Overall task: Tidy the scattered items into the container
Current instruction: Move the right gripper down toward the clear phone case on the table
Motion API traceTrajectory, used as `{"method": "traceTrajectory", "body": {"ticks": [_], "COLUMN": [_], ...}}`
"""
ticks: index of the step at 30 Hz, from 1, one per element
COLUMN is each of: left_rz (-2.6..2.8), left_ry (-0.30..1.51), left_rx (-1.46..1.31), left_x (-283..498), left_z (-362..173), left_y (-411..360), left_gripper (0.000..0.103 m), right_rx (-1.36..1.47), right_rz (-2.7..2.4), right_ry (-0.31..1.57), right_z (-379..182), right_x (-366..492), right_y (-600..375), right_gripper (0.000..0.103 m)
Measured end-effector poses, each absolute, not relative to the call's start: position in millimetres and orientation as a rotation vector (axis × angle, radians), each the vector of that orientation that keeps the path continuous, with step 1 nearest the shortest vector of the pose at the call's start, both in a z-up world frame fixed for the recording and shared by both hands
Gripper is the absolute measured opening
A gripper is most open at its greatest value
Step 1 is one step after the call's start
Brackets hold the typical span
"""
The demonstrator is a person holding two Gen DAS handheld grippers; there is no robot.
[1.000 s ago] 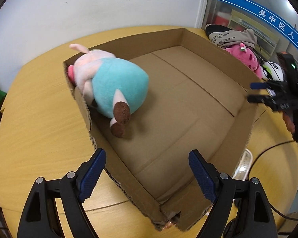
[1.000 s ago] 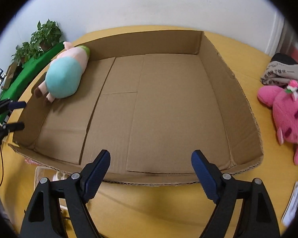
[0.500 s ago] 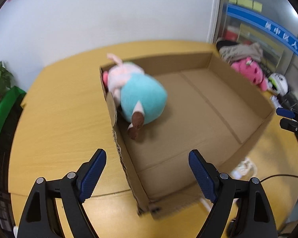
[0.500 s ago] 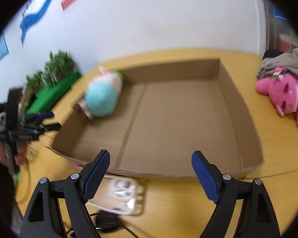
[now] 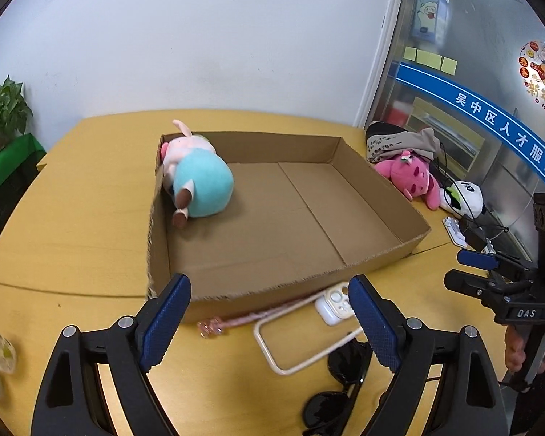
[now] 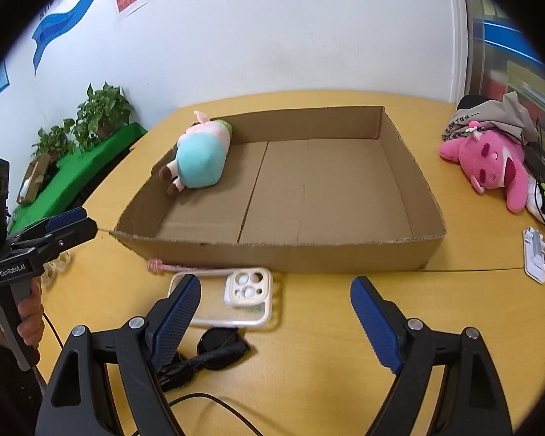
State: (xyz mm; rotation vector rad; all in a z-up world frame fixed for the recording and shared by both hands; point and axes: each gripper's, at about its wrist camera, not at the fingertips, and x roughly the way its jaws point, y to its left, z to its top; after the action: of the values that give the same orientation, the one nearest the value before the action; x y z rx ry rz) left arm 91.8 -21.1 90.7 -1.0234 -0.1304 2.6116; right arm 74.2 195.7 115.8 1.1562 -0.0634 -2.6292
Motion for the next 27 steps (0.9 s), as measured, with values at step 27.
{"method": "traceTrajectory", "body": {"ticks": [27], "left_rz": [2.695], "left_ry": [-0.112], "left_rx": [-1.290], "left_x": [10.5], "left_z": [15.3], "left_y": [-46.8], "left_gripper": [0.090], "right_rx": [1.330], "right_rz": [-2.644], "right_ry": [0.033], "right_z": [44.3], "right_x": [-29.6], "right_y": [237.6], "right_gripper": [0.086]}}
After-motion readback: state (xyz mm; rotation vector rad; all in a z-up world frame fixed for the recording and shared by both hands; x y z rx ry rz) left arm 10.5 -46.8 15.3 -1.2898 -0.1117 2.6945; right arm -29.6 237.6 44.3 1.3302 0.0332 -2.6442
